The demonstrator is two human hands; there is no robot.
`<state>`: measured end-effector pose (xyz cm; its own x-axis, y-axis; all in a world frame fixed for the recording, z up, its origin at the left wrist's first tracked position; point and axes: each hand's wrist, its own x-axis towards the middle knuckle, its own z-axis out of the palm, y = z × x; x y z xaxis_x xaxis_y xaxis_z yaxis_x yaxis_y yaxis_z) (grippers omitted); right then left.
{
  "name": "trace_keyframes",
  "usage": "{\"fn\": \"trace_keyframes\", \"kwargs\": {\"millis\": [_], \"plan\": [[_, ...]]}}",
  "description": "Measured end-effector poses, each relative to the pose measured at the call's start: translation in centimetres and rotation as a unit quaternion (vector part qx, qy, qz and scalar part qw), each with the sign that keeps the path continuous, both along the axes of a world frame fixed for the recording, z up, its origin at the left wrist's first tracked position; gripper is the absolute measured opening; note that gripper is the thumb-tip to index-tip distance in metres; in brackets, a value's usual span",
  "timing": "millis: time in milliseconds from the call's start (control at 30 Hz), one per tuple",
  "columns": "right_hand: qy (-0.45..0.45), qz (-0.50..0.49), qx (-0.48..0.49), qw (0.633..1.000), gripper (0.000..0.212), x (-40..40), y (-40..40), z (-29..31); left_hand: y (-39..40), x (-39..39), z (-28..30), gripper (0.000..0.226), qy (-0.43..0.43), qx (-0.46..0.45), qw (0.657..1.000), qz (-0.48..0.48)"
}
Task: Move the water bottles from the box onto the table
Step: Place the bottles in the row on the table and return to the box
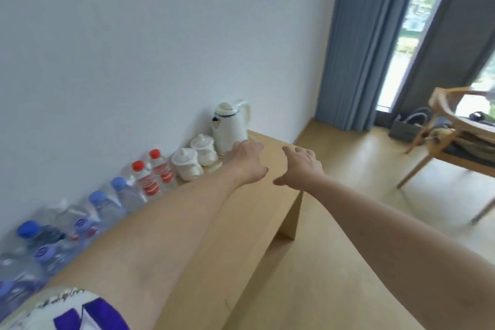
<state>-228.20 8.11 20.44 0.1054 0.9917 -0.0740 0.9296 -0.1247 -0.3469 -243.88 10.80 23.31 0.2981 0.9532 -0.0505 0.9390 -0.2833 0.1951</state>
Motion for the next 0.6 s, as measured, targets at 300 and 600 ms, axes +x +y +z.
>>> {"fn": "trace_keyframes", "kwargs": {"millis": [300,600], "plan": [[-0.007,-0.143,-0.018,0.990,0.087,21.4,-6.3,-1.0,-2.3,23.3,-0.7,0.069,-0.004,0.012,0.992,-0.127],[-0.026,-0.287,-0.049,0.956,0.084,42.0,-14.8,-0.1,-6.9,46.5,-1.8,0.065,-0.059,0.005,0.966,-0.251]]}}
